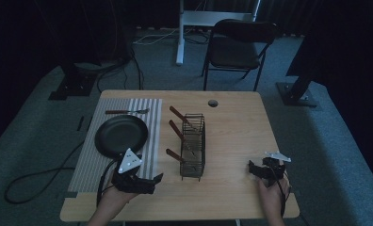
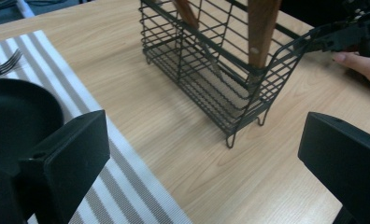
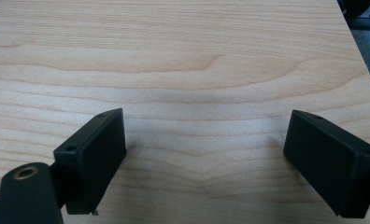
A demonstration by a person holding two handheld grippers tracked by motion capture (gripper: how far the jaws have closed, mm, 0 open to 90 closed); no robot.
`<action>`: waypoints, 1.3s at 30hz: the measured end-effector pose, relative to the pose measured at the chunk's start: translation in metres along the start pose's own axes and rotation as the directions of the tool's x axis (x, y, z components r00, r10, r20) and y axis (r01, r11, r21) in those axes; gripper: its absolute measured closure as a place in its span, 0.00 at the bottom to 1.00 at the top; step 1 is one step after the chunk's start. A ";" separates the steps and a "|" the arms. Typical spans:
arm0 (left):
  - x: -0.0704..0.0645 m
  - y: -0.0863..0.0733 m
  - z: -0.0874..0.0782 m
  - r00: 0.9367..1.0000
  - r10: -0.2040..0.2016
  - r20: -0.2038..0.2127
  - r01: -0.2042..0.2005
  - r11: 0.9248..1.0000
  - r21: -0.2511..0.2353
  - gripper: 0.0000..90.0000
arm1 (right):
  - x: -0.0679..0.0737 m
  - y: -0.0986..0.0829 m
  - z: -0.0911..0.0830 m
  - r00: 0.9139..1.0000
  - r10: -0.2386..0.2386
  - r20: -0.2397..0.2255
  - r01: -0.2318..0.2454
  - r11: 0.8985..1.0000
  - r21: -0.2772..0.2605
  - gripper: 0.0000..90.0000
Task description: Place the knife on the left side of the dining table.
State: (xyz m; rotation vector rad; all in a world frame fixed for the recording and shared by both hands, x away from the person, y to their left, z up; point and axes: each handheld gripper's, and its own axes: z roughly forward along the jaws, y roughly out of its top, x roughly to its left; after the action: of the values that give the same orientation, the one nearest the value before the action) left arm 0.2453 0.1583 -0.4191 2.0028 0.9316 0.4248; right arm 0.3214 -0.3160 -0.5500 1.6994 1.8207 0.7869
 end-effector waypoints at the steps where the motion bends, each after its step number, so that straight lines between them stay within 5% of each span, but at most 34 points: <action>1: -0.001 0.001 0.001 1.000 -0.001 0.004 0.001 1.000 -0.004 0.03 | 0.000 0.000 0.000 1.000 -0.001 0.000 0.001 1.000 0.000 0.13; 22: -0.015 0.026 0.020 0.999 -0.008 0.033 0.009 1.000 -0.021 0.03 | 0.000 0.000 0.000 1.000 0.000 0.000 0.000 1.000 0.001 0.13; 31: -0.016 0.036 0.027 0.998 -0.061 0.024 0.062 0.997 -0.042 0.07 | 0.000 0.000 0.000 1.000 -0.001 0.000 0.001 1.000 0.000 0.13; 39: -0.018 0.042 0.030 0.993 -0.108 0.037 0.110 0.991 -0.076 0.29 | 0.000 0.000 0.000 1.000 -0.001 0.000 0.001 1.000 0.000 0.13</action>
State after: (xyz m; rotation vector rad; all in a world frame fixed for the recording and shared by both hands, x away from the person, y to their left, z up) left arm 0.2704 0.1137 -0.4010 1.8736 0.9842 0.3603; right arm 0.3214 -0.3161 -0.5500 1.6991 1.8216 0.7864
